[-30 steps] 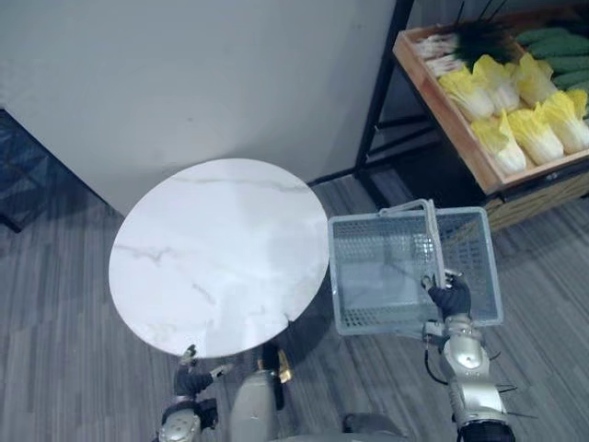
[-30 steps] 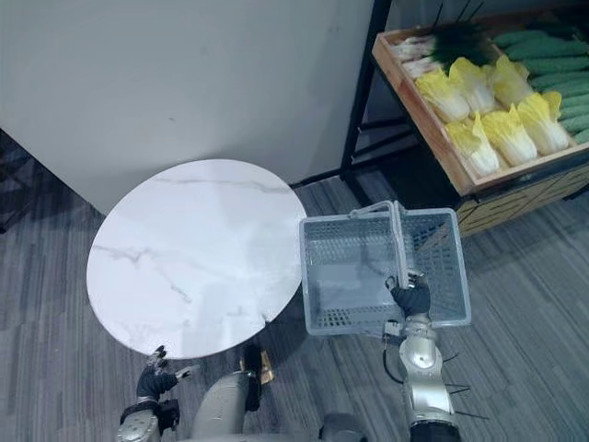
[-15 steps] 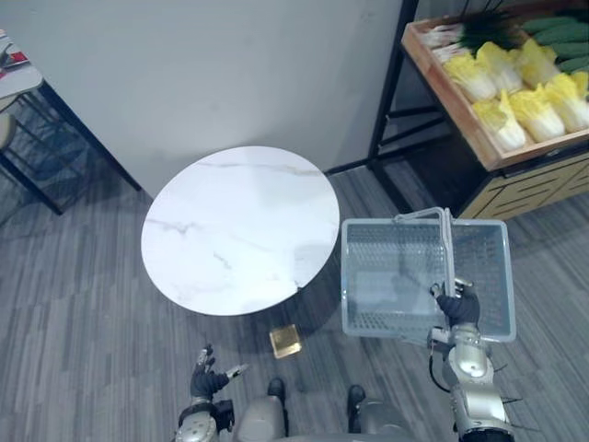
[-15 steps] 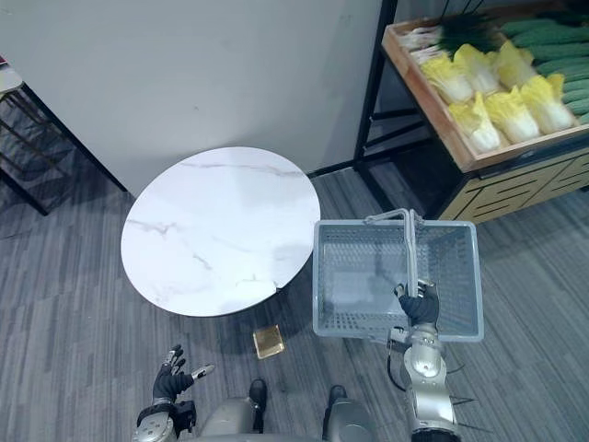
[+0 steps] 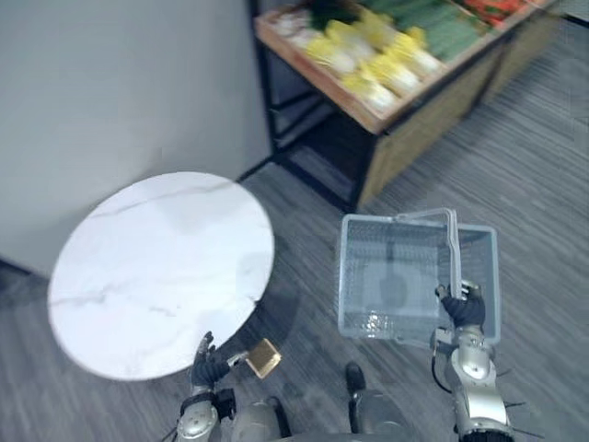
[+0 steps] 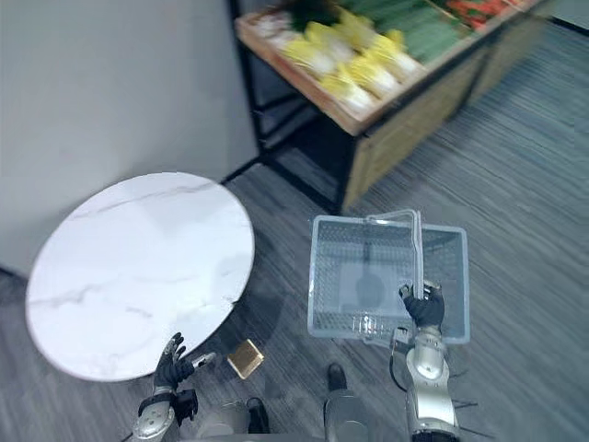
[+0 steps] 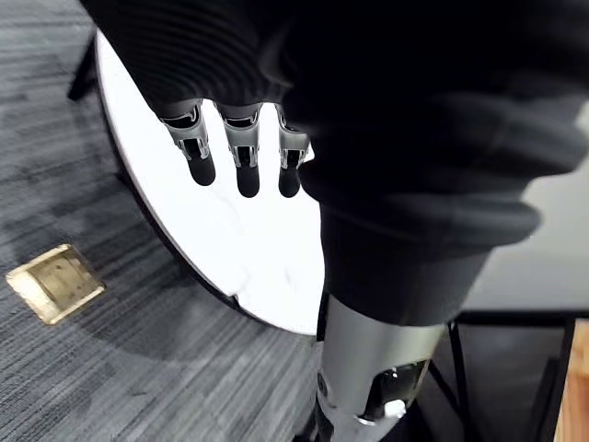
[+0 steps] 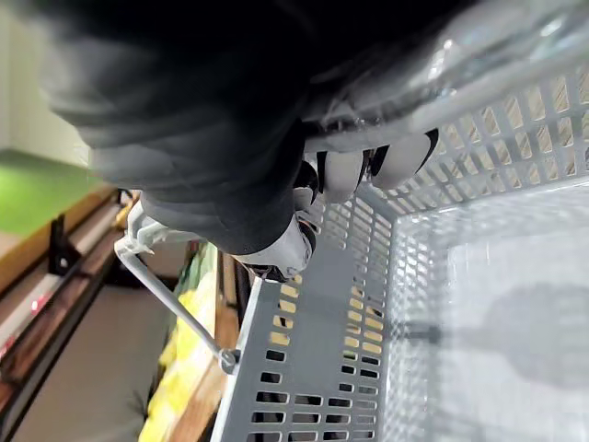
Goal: Pick vegetable in the basket
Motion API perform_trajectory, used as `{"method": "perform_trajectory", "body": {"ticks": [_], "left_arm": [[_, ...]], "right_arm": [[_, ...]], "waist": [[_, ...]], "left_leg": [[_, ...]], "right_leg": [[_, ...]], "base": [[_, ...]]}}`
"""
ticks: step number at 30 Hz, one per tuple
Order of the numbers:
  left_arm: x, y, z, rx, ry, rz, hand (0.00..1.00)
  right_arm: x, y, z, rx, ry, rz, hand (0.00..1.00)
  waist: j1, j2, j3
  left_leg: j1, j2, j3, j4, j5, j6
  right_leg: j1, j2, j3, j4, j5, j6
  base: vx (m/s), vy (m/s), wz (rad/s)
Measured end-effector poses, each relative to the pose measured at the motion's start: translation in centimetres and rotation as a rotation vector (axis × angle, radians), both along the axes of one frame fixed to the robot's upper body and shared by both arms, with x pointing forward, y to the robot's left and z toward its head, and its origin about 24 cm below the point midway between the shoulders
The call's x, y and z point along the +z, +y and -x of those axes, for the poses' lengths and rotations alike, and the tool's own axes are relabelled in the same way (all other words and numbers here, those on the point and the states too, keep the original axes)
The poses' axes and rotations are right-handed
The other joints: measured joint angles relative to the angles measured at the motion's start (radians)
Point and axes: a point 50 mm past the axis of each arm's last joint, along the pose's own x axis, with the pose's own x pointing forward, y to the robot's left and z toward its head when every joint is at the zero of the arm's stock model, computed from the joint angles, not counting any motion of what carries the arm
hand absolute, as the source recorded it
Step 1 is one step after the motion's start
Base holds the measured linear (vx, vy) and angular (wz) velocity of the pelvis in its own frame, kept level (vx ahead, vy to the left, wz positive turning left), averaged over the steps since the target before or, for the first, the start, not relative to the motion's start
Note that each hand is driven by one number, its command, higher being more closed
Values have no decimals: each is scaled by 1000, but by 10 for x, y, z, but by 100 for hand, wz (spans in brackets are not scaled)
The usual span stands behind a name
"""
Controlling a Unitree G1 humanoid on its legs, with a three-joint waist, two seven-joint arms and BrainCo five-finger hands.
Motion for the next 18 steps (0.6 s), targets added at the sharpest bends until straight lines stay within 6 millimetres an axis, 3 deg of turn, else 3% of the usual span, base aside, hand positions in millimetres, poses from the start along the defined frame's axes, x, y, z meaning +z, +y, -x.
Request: {"method": "perform_trajectory", "body": {"ticks": [2, 3, 5, 7, 9, 10, 11, 12, 13, 14, 15, 16, 18], "left_arm": [[2, 1, -2, 3, -8, -5, 0], [4, 1, -6, -1, -25, -7, 0], [8, -2, -14, -10, -45, -5, 0], [12, -10, -25, -46, -74, 6, 0], [13, -16, -28, -80, -80, 16, 0], [12, -17, -29, -84, -78, 20, 0], [9, -17, -27, -84, -63, 22, 0], [8, -17, -25, -81, -51, 23, 0], [7, -17, -24, -81, -47, 25, 0], [8, -20, -25, -92, -51, 27, 0], [9, -21, -26, -96, -58, 28, 0], [9, -22, -24, -97, -57, 28, 0], [11, -24, -20, -104, -68, 31, 0]], "right_arm": [[2, 6, -4, 32, -4, 16, 100], [3, 11, -8, 58, -7, 32, 100], [7, 14, -12, 80, -16, 49, 100], [11, 12, -16, 91, -25, 78, 100], [11, 11, -16, 88, -21, 82, 100], [10, 12, -16, 91, -17, 80, 100], [8, 14, -14, 97, -8, 78, 100], [7, 17, -14, 110, -1, 79, 100], [6, 17, -13, 111, 2, 79, 100], [6, 16, -13, 104, 6, 78, 100], [6, 15, -13, 103, 6, 75, 100], [7, 14, -13, 104, 6, 81, 100], [9, 15, -16, 109, -6, 78, 100]], "waist": [[2, 5, 3], [-1, 5, 3], [-9, 7, 4], [-27, 10, 4], [-45, 13, 4], [-48, 14, 5], [-46, 15, 8], [-42, 18, 16], [-33, 20, 22], [-18, 14, 30], [0, 18, 36], [11, 11, 40], [50, 27, 45]], "left_leg": [[41, 18, 76, -1, -14, -10], [66, 28, 110, -1, -14, -11], [85, 33, 120, -6, -14, -12], [142, 40, 135, -14, 3, -36], [149, 71, 122, 68, 8, -26], [130, 100, 97, 161, 28, 6], [76, 147, 14, 346, 119, 137], [38, 156, -76, 458, 225, 165], [12, 143, -149, 520, 196, 122], [-73, 79, -277, 610, 96, 56], [-149, 7, -342, 622, 31, 49], [-188, -20, -360, 607, 8, 51], [-300, -102, -398, 448, -20, 36]], "right_leg": [[0, -46, -160, 30, 3, -23], [-2, -44, -202, 37, 6, -16], [-25, -10, -158, 52, 3, 4], [-65, 34, -80, 124, -51, -4], [-62, 59, -49, 161, -91, -9], [-46, 78, -27, 165, -105, -17], [2, 107, 2, 146, -119, -31], [52, 117, 33, 122, -130, -38], [79, 123, 54, 107, -138, -36], [115, 124, 87, 89, -165, -48], [152, 118, 118, 73, -180, -47], [166, 118, 136, 62, -184, -47], [225, 116, 192, 15, -196, -29]], "base": [[134, -5, -155], [242, -91, -170], [229, -132, -127], [321, -165, -133], [253, -115, -86], [293, -146, -94], [371, -150, -105], [321, -76, -95], [307, 12, -76], [295, 55, -71], [288, 50, -70], [308, 67, -71], [387, 140, -86]]}}
